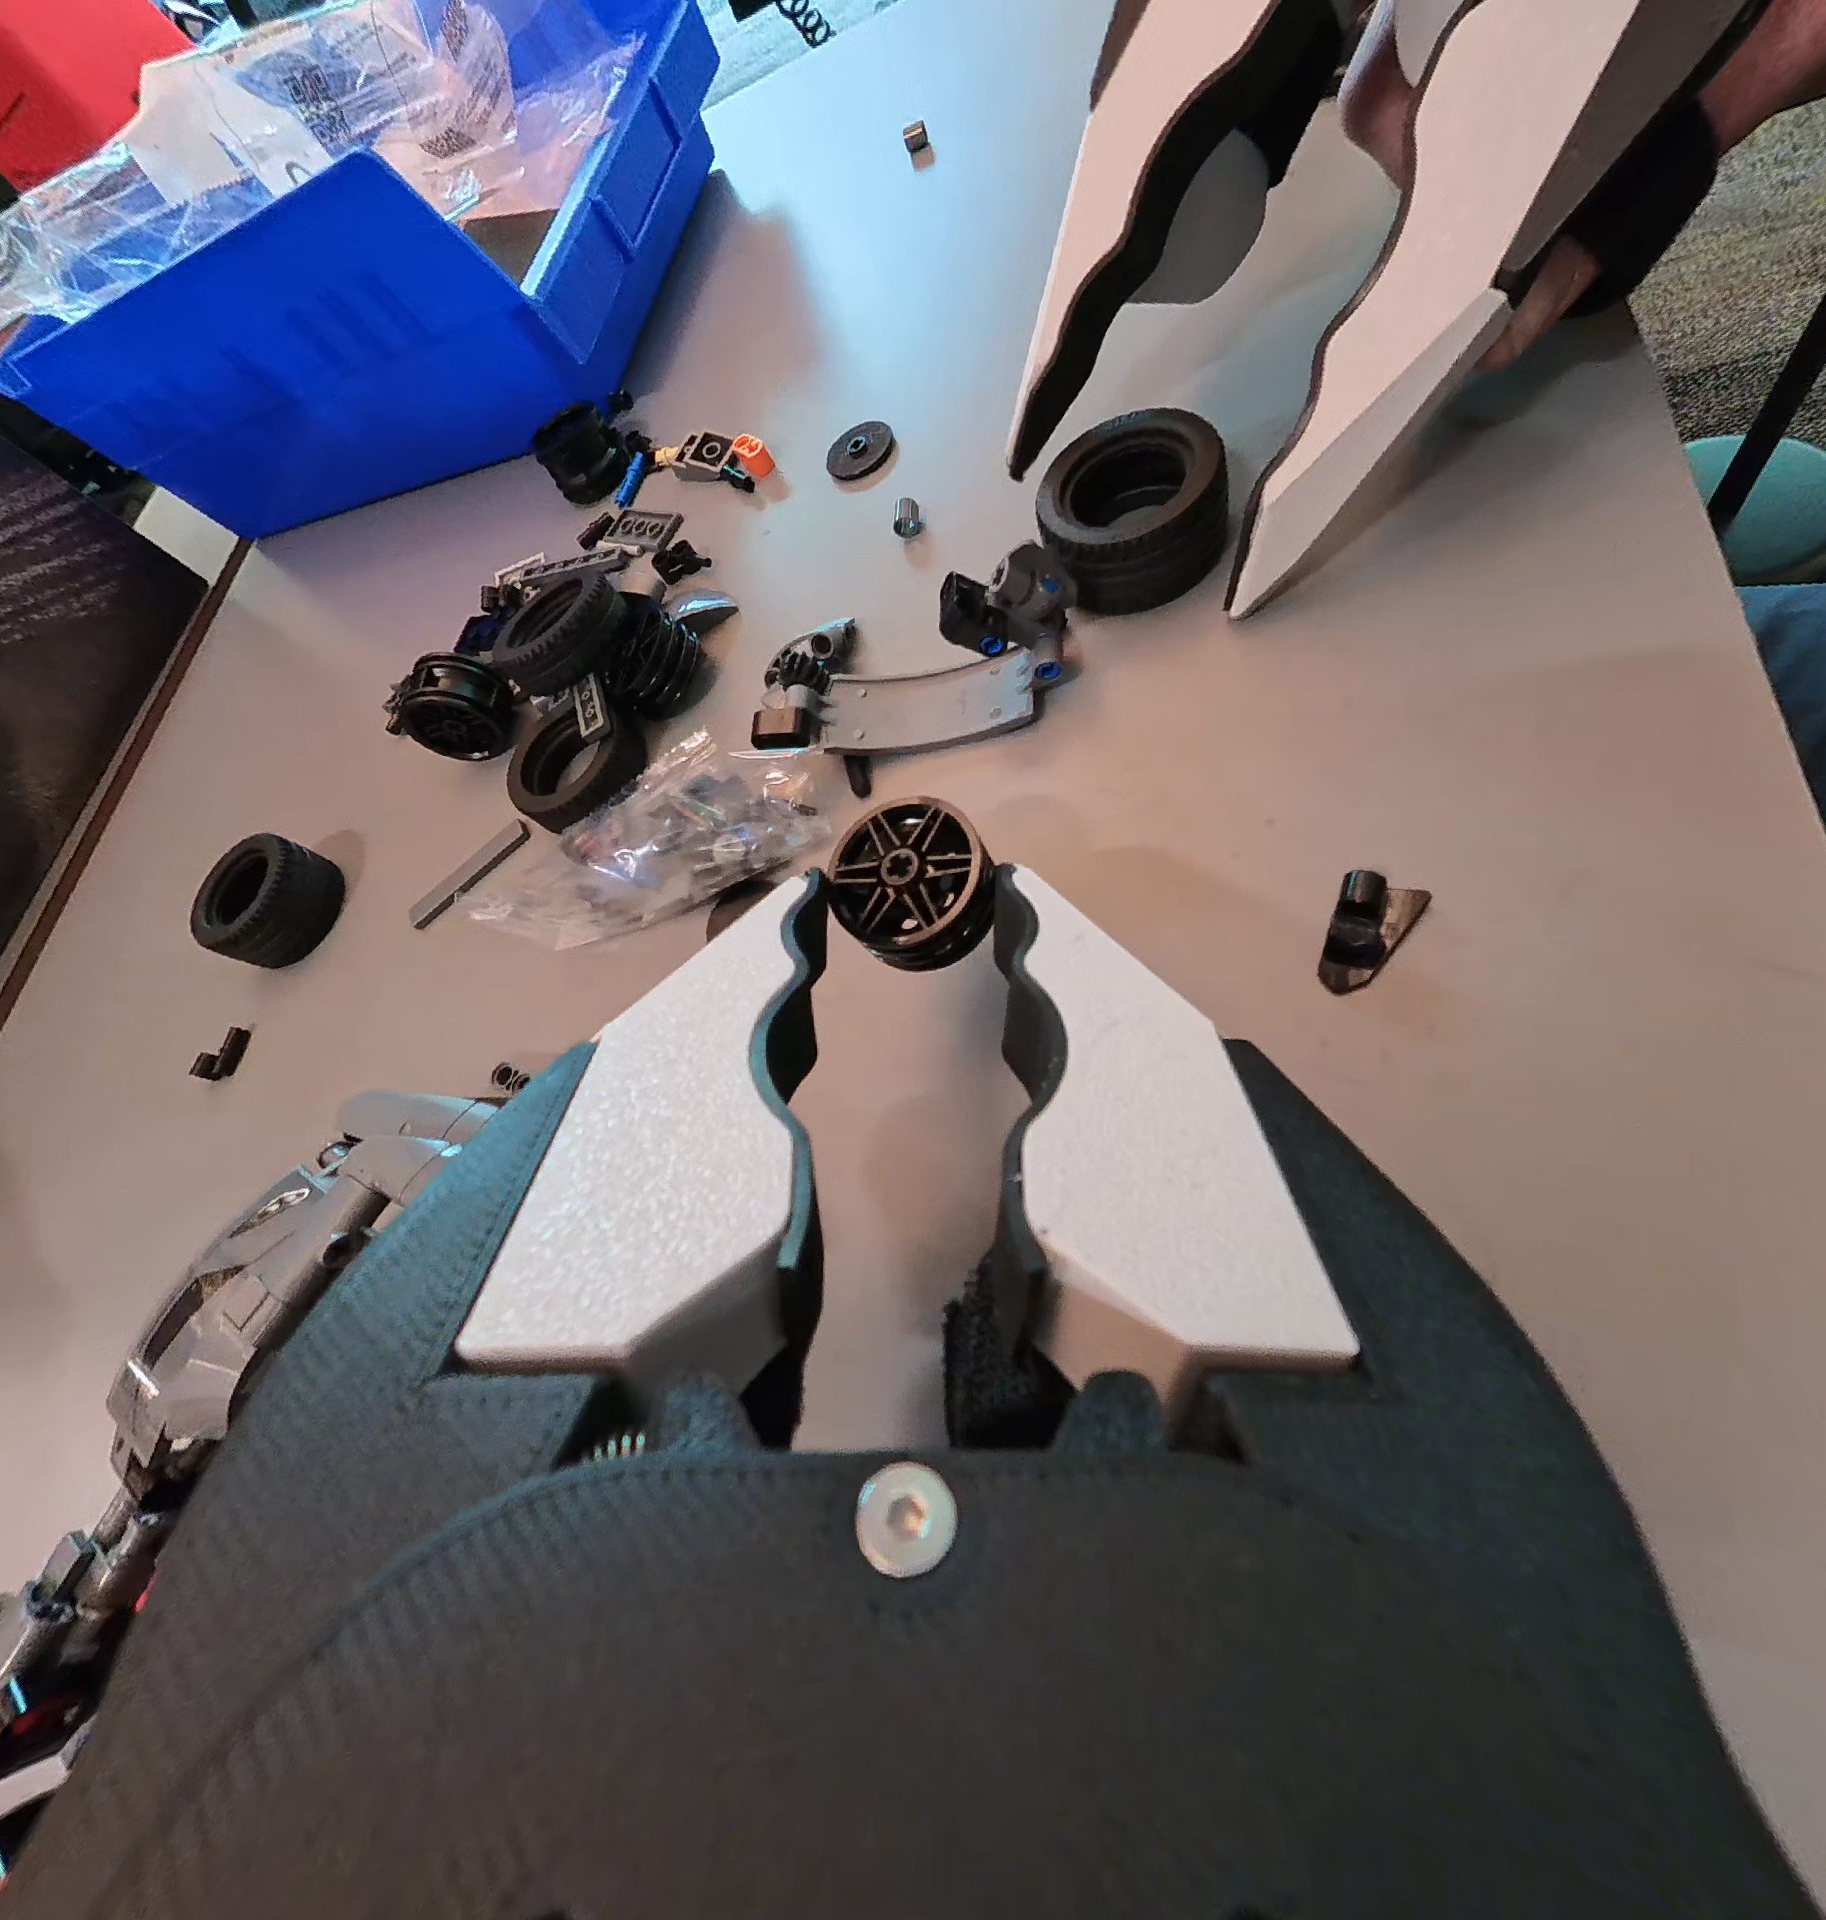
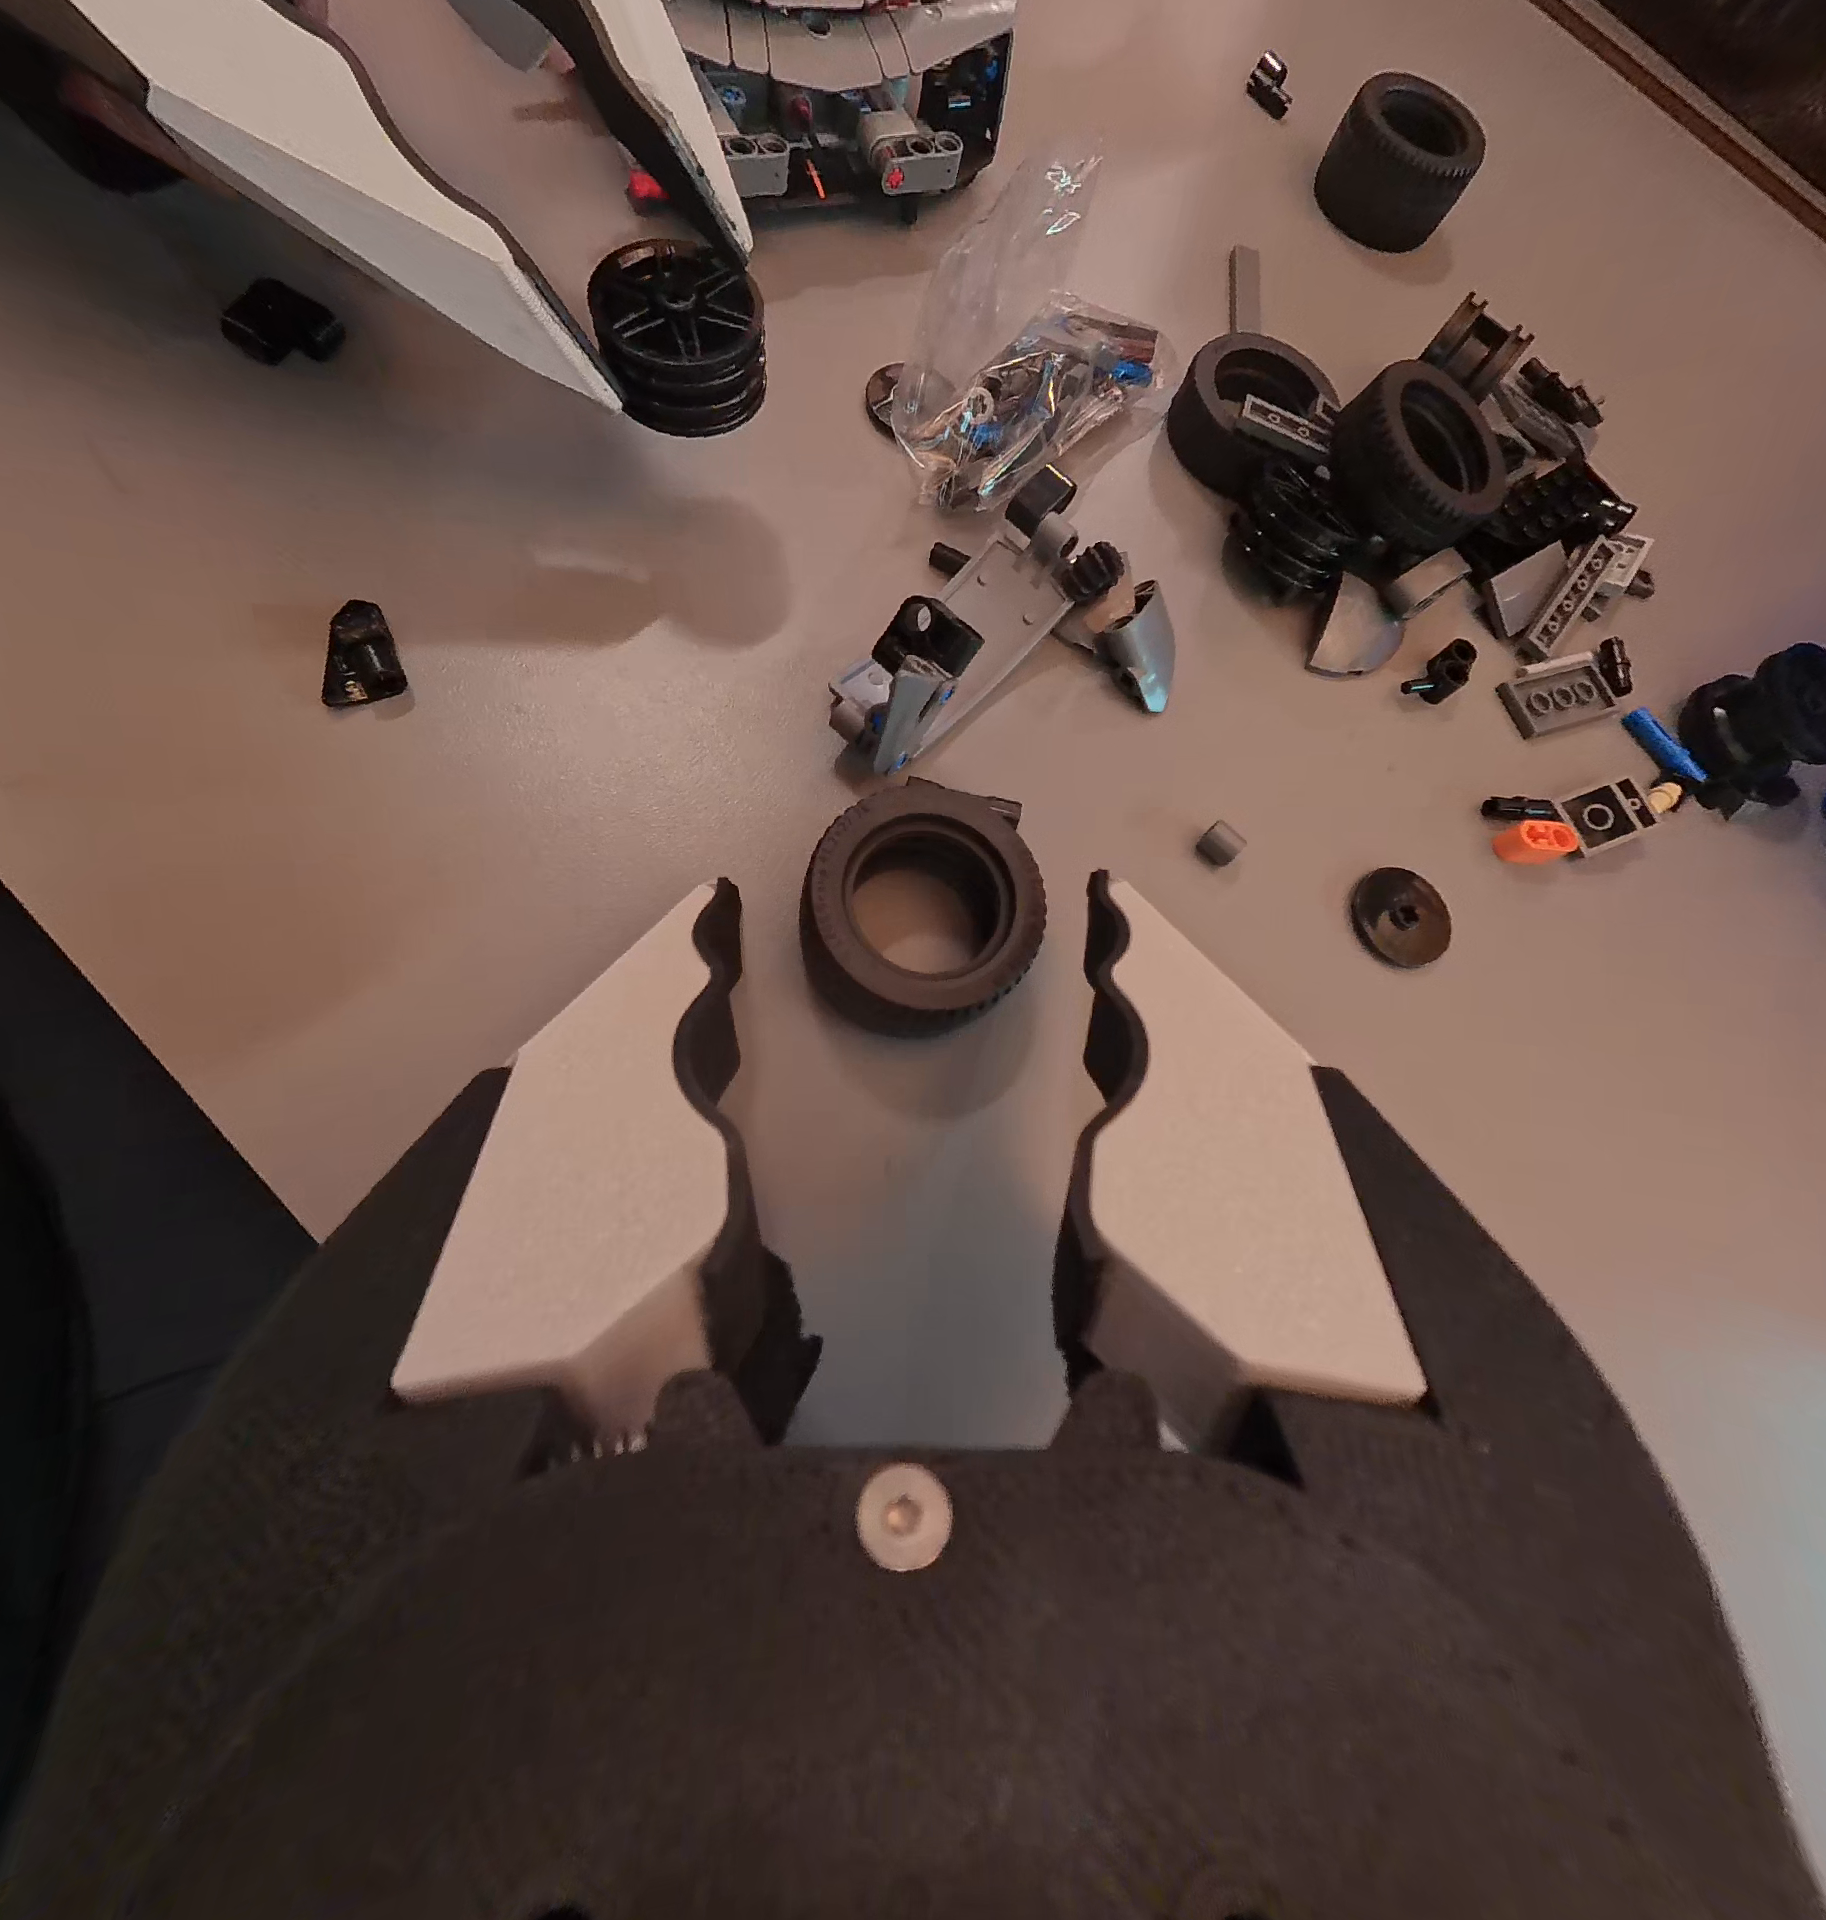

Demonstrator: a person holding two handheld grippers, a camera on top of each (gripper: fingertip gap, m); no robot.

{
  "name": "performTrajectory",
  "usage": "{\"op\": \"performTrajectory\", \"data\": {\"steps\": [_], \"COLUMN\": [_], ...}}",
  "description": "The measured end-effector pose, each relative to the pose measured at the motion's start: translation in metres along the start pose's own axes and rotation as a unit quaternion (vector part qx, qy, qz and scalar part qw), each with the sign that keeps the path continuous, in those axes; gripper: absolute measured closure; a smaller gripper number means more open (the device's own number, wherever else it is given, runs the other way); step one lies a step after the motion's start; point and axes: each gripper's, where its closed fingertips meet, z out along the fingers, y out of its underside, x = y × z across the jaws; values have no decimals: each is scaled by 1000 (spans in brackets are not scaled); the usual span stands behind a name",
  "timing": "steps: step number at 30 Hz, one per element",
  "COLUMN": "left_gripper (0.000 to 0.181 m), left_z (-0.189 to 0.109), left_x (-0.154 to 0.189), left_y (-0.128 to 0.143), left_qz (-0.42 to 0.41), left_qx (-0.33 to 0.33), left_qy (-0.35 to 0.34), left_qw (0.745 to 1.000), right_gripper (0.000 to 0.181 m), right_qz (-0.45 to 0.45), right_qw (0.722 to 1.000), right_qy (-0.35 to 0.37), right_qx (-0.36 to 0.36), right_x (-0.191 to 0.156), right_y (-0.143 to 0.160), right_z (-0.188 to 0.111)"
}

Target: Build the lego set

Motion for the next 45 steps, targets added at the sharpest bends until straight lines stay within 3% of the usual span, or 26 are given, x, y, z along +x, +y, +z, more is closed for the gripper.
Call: {"op": "performTrajectory", "data": {"steps": [5,15,25,28,36,39,45], "left_gripper": [151,151,151,151,152,151,151], "left_z": [-1,1,2,1,4,13,29], "left_x": [1,1,5,12,28,28,44], "left_y": [-3,-4,-6,-11,-37,-47,-63], "left_qz": [10,20,37,40,57,106,150], "left_qx": [4,0,0,15,44,32,26], "left_qy": [-3,-7,-7,11,61,54,70], "left_qw": [1000,1000,999,999,996,992,986], "right_gripper": [123,117,128,135,127,123,137], "right_qz": [-17,-24,-11,-19,-15,-9,12], "right_qw": [1000,999,997,995,990,989,985], "right_qy": [-2,-25,-75,-90,-133,-133,-132], "right_qx": [4,11,31,45,52,70,107], "right_x": [-4,-11,-21,-25,-30,-28,-15], "right_y": [-1,-2,-7,-10,-10,-14,-18], "right_z": [-1,-3,-10,-14,-20,-25,-39]}}
